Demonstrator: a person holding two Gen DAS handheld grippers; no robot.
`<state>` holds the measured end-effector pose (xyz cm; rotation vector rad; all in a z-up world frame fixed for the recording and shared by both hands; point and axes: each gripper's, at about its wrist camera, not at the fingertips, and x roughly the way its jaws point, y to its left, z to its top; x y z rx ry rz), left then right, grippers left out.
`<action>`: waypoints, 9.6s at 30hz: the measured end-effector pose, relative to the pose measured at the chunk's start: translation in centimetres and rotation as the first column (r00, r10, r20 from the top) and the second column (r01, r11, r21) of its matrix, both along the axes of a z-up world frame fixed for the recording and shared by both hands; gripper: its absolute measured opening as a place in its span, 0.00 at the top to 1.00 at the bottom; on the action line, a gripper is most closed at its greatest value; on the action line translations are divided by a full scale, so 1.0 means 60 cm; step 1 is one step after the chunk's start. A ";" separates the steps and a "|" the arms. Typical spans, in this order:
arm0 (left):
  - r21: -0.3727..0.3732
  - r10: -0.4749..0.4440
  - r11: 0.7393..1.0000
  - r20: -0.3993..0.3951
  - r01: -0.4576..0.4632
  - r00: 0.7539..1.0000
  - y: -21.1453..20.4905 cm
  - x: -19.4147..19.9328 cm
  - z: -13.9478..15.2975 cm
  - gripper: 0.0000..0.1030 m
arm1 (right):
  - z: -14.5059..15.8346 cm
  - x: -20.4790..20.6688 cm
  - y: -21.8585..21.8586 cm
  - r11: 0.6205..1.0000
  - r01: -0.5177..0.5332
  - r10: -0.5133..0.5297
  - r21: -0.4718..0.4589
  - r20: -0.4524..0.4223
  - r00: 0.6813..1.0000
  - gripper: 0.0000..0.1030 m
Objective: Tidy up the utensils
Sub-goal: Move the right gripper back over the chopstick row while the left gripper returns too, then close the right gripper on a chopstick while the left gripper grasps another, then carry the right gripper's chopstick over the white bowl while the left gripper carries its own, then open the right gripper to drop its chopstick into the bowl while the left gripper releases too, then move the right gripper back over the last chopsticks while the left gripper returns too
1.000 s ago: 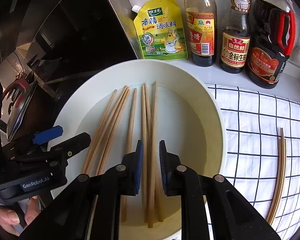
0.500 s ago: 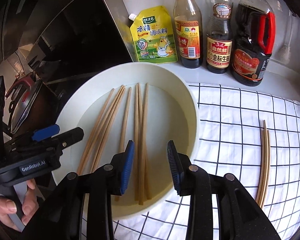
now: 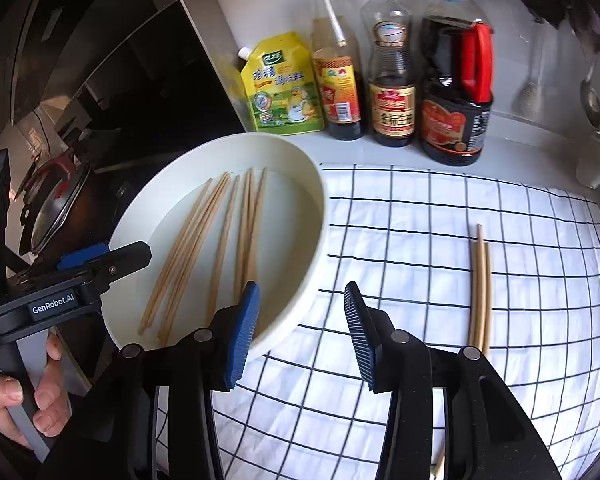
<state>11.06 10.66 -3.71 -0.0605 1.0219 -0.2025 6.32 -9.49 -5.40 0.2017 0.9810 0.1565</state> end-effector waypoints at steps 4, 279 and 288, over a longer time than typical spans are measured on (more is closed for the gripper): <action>0.009 -0.043 0.999 0.009 0.043 0.999 -0.029 -0.009 0.010 0.20 | -0.002 -0.021 -0.031 0.999 0.052 -0.052 -0.005 0.006 0.999 0.59; 0.068 -0.212 0.973 -0.093 0.219 0.973 -0.195 -0.091 -0.049 0.21 | -0.038 -0.101 -0.162 0.984 0.129 -0.135 -0.121 -0.038 0.990 0.53; 0.114 -0.178 0.977 -0.048 0.182 0.983 -0.232 -0.108 -0.060 0.16 | -0.081 -0.106 -0.203 0.988 0.101 -0.109 -0.118 -0.070 0.992 0.52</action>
